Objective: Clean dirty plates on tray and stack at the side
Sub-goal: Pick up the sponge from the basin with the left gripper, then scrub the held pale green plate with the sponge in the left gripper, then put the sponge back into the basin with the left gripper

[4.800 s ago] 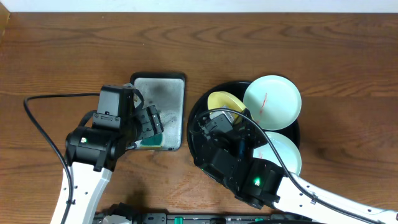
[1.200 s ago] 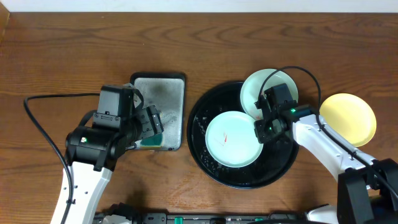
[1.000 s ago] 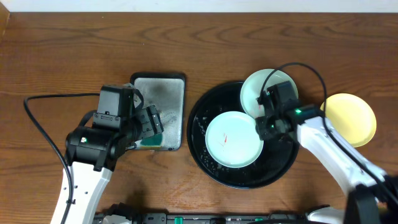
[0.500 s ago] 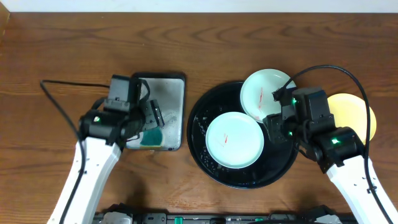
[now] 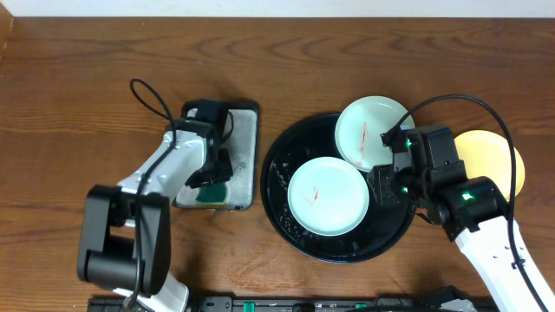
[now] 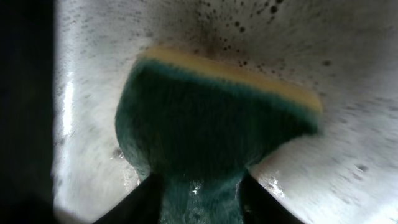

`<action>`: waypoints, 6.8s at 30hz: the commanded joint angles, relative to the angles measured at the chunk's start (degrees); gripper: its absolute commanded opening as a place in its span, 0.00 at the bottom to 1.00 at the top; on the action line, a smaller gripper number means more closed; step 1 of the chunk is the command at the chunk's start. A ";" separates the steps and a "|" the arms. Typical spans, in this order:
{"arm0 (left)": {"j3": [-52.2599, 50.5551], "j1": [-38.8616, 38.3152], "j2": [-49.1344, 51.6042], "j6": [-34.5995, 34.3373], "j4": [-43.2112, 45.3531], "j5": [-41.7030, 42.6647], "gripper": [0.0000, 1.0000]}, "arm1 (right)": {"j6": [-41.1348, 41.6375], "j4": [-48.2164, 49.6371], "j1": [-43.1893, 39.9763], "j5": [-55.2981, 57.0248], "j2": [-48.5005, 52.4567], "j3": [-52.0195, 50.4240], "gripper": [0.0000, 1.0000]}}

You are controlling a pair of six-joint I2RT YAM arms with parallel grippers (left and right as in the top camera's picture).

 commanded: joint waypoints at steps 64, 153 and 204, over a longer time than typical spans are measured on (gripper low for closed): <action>8.50 -27.32 -8.83 -9.44 -0.37 13.77 0.08 | 8.68 13.20 -1.81 -0.15 28.74 -7.78 0.01; 6.73 -30.10 10.84 -19.87 16.72 20.81 0.07 | 10.23 12.68 -1.81 0.33 28.74 -7.82 0.01; 5.57 -3.72 -10.40 -0.66 -4.44 0.61 0.38 | 4.57 9.31 -0.24 -0.50 13.09 -7.13 0.01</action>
